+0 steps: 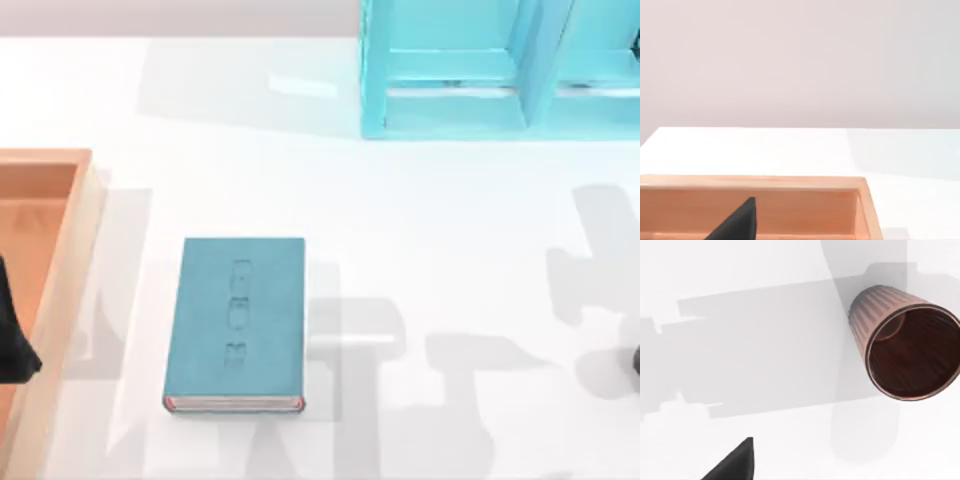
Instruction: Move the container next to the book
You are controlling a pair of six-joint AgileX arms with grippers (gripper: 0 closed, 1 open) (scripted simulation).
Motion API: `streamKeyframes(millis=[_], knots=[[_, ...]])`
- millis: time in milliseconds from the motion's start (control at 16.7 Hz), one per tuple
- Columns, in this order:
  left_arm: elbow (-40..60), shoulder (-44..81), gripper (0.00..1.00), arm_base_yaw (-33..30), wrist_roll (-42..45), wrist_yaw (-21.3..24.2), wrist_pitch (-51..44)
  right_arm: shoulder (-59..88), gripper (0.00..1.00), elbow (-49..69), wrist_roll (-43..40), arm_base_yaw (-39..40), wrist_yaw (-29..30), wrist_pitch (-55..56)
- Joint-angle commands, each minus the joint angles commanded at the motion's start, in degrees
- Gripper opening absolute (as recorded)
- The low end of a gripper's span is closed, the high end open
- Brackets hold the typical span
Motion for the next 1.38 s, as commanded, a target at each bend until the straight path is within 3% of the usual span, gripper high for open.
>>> streamKeyframes(millis=[540,1080,1380], knots=[[0.0,0.0,1.00,0.0,0.0,0.0,0.0,3.2,1.00,1.9,-3.3,0.1,0.1,-1.7],[0.0,0.0,1.00,0.0,0.0,0.0,0.0,8.6,1.00,-13.4,-2.9,0.5,0.1,19.5],[0.0,0.0,1.00,0.0,0.0,0.0,0.0,9.2,1.00,-14.8,-3.0,0.5,0.1,21.1]])
